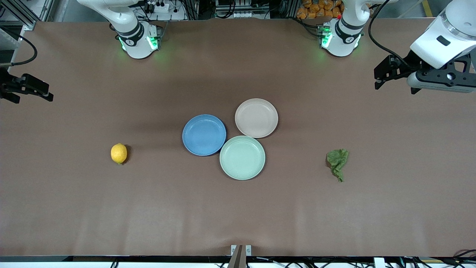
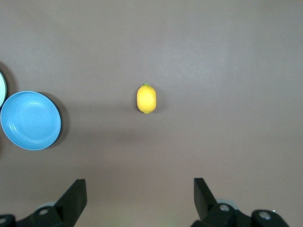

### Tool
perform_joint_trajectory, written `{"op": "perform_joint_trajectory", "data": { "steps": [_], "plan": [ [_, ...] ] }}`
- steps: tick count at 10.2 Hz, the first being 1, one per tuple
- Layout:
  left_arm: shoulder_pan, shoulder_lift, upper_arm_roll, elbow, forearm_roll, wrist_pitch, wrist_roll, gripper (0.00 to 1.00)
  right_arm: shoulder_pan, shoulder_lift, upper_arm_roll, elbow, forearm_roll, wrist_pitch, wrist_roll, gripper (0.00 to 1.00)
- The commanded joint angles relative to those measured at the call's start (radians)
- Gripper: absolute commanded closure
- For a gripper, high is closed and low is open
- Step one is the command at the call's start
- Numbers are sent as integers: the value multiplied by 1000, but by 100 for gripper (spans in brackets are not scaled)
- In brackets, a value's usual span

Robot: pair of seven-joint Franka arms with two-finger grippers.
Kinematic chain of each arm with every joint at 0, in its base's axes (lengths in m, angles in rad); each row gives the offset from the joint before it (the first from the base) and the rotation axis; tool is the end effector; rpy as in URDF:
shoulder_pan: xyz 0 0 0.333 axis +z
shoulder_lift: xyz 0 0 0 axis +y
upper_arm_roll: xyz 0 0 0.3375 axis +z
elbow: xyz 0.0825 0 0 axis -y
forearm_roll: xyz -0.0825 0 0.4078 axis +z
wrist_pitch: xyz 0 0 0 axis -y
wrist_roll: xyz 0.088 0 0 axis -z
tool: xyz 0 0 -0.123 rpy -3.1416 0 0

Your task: Place lemon and lettuce in plates

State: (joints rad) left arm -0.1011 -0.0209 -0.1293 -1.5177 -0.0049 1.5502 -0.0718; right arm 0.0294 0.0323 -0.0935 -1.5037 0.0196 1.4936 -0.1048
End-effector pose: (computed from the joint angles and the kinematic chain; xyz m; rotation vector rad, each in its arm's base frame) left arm 0.5551 -0.1317 0.6663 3.1205 -0.2484 0.0819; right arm 0.5797 -0.0337 0.6378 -3.1202 -0.0652 0.0635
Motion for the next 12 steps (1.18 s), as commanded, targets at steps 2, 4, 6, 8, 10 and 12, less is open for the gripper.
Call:
{"op": "perform_joint_trajectory", "data": {
  "steps": [2, 4, 6, 8, 10, 12],
  "plan": [
    [0, -4, -3, 14, 2, -21, 12, 0, -11, -6, 9, -4, -13, -6, 13, 0],
    [0, -4, -3, 14, 0, -21, 12, 0, -11, -6, 9, -4, -13, -6, 13, 0],
    [0, -4, -4, 14, -3, -33, 10, 0, -11, -6, 9, -4, -13, -6, 13, 0],
    [-3, -4, -6, 14, -1, -35, 7, 0, -11, -6, 9, -4, -13, -6, 13, 0],
    [-8, -4, -12, 14, -1, -35, 3, 0, -11, -6, 9, -4, -13, -6, 13, 0],
    [-9, -5, -16, 14, -3, -35, 0, 0, -11, -6, 9, -4, -13, -6, 13, 0]
  ]
}}
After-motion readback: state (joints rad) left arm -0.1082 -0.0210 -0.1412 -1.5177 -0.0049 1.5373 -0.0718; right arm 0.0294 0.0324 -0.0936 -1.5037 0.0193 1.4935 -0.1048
